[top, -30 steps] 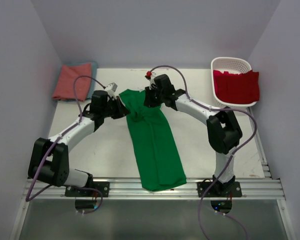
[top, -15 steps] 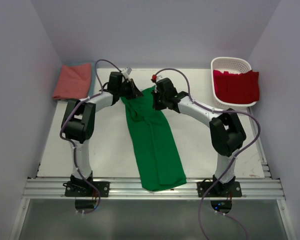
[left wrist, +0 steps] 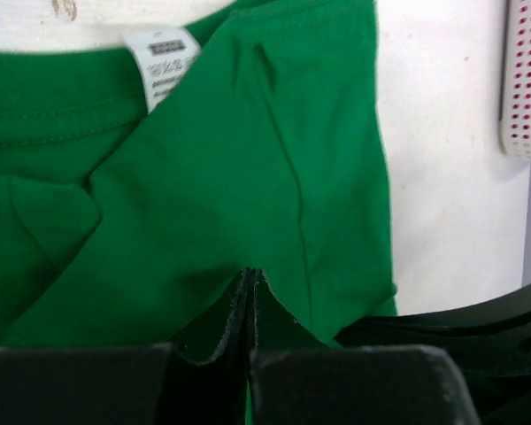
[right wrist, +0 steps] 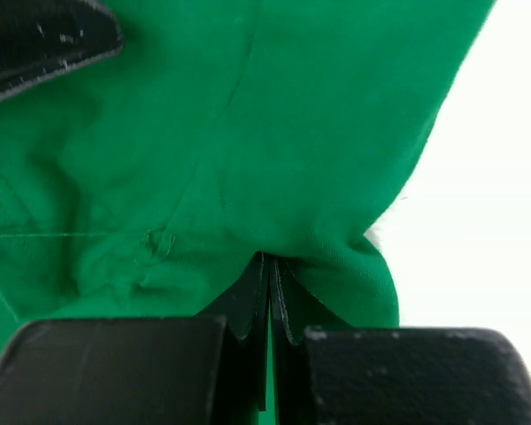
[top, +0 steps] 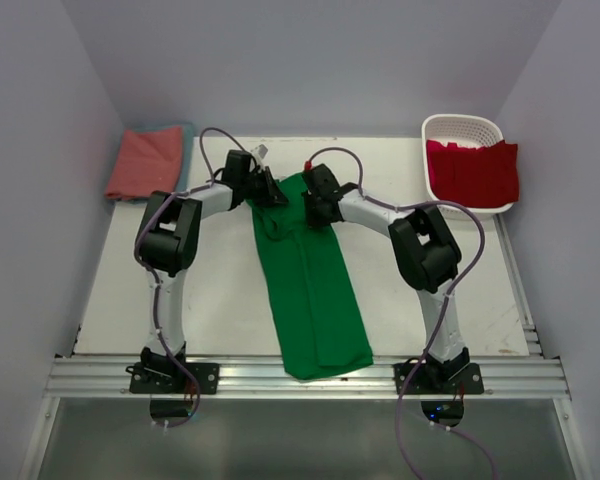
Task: Fold and stack the t-shirts
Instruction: Fold the tshirt
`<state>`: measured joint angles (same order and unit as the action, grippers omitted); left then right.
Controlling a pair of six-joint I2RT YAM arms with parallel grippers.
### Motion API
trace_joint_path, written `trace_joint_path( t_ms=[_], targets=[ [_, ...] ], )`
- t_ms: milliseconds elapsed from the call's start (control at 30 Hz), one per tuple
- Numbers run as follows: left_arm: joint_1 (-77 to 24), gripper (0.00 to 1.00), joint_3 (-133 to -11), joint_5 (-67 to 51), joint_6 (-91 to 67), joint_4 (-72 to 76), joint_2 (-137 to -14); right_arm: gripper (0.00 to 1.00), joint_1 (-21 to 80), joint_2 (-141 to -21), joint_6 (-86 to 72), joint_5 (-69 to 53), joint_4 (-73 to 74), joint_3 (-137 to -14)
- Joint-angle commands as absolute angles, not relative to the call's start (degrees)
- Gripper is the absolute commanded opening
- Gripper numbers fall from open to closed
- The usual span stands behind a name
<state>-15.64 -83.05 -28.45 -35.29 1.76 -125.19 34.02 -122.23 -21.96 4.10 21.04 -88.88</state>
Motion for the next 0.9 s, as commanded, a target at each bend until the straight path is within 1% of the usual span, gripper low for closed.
trace_joint_path(
  t_ms=[0,133,200,333,400,633,767,833,867],
  targets=[
    [-15.9,0.00,-87.7,-26.8,-33.1,-3.5,-129.2,0.00,33.7,-123.7,-25.6,13.3,26.6,-92.9],
    [-15.6,0.00,-95.1,-25.0,-33.2,-8.7,-134.6,0.00,33.7,-123.6,-27.3,20.0,30.6,-93.7],
    [-15.5,0.00,-97.9,-23.7,-33.2,-11.1,-138.0,0.00,33.7,-122.8,-27.6,21.3,30.9,-93.0],
    [-14.9,0.00,-109.9,-22.4,-32.8,-15.9,-144.4,0.00,33.6,-120.6,-27.3,23.8,31.9,-91.2],
    [-14.2,0.00,-113.0,-22.3,-32.6,-16.7,-146.2,0.00,33.6,-119.5,-27.2,25.7,32.0,-90.4],
    [-9.3,0.00,-120.1,-22.3,-30.7,-17.1,-146.2,0.00,31.6,-119.0,-27.8,25.2,32.2,-87.9],
    [-6.4,0.00,-122.2,-28.5,-29.8,-14.8,-146.5,0.00,31.6,-119.2,-27.8,25.0,32.2,-88.0],
    [-6.2,0.00,-121.7,-29.6,-28.6,-13.5,-144.2,0.00,31.6,-118.3,-27.7,25.0,32.2,-87.6],
    [-6.2,0.00,-120.8,-31.0,-28.7,-11.2,-141.0,0.00,31.6,-117.8,-27.6,25.1,32.0,-87.4]
  ],
)
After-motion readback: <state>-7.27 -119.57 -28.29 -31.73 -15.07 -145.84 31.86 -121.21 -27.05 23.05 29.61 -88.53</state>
